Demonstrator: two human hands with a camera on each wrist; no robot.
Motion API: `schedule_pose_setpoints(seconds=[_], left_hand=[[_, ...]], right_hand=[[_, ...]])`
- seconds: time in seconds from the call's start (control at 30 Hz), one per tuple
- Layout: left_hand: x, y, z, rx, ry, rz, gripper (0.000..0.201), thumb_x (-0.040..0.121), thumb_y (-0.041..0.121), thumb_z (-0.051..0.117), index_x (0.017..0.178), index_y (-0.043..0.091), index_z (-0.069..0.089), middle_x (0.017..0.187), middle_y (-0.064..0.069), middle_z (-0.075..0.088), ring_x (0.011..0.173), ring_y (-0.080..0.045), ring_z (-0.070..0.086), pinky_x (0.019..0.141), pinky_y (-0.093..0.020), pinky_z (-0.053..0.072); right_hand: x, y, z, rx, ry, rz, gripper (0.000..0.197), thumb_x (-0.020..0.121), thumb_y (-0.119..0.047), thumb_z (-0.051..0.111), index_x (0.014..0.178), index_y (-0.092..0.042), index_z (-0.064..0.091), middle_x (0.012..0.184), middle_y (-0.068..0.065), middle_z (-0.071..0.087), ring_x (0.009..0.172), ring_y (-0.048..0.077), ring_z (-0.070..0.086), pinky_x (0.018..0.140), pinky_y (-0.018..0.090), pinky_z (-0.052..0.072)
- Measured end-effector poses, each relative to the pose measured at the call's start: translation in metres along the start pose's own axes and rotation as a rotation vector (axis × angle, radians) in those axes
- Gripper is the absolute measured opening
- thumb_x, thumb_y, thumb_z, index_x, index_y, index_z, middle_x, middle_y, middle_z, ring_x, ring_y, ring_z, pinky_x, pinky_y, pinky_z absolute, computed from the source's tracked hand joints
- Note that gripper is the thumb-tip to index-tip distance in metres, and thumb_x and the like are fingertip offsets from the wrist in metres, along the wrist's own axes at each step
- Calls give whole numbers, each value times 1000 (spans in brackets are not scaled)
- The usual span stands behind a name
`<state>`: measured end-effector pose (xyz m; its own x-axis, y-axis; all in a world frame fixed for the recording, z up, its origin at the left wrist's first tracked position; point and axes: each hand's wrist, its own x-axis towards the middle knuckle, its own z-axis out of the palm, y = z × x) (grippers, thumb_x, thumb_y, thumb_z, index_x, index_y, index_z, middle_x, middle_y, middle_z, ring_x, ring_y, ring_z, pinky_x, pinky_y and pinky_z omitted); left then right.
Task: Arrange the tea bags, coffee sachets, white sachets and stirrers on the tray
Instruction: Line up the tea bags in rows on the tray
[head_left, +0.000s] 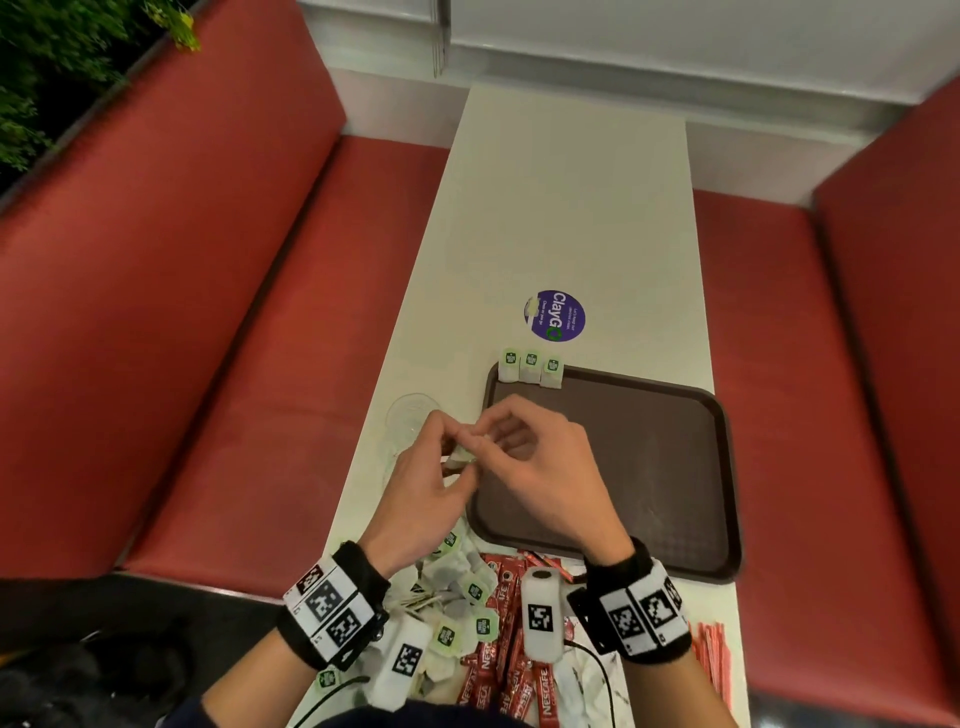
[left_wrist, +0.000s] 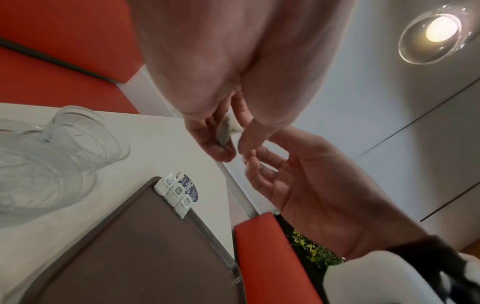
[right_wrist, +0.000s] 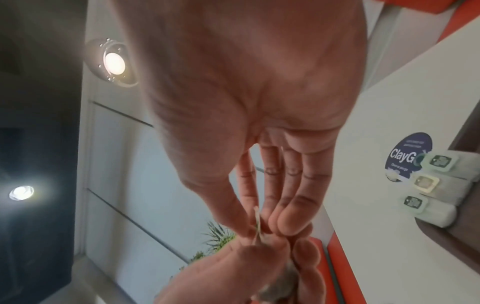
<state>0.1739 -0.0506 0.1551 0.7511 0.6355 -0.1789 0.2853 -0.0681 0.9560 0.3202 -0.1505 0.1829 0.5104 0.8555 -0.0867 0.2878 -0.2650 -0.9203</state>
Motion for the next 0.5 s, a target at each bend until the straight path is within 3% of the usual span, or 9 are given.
schedule_pose_setpoints(seconds=[0.1, 0.2, 0.33, 0.5], left_hand=[[-4, -2, -2, -134, 0, -12, 41, 96, 6, 80, 123, 20, 51, 119, 8, 70, 120, -16, 69, 103, -36, 57], [-8, 2, -8, -229, 31, -55, 51, 93, 17, 85, 133, 24, 54, 114, 9, 71, 109, -16, 71, 96, -33, 57], [-4, 3, -14, -123, 12, -45, 28, 98, 20, 80, 124, 27, 71, 107, 9, 78, 102, -15, 74, 99, -50, 61], [2, 5, -7, -171, 79, -20, 14, 98, 18, 80, 112, 22, 78, 104, 2, 81, 101, -20, 77, 100, -51, 61]], right_hand=[[-2, 0, -13, 3, -18, 7, 14, 96, -18, 81, 101, -31, 76, 93, -9, 78, 92, 10, 74, 83, 30, 62], [-1, 2, -22, -10, -58, 0, 21, 96, -16, 81, 108, -32, 73, 97, -6, 76, 93, 15, 75, 88, 40, 63], [1, -1, -31, -26, -90, -41, 27, 96, -16, 84, 114, -30, 69, 98, -6, 75, 92, 16, 75, 87, 39, 63], [0, 3, -18, 104, 57, -7, 26, 94, -24, 87, 113, -25, 70, 101, -5, 78, 96, 15, 75, 86, 32, 63]])
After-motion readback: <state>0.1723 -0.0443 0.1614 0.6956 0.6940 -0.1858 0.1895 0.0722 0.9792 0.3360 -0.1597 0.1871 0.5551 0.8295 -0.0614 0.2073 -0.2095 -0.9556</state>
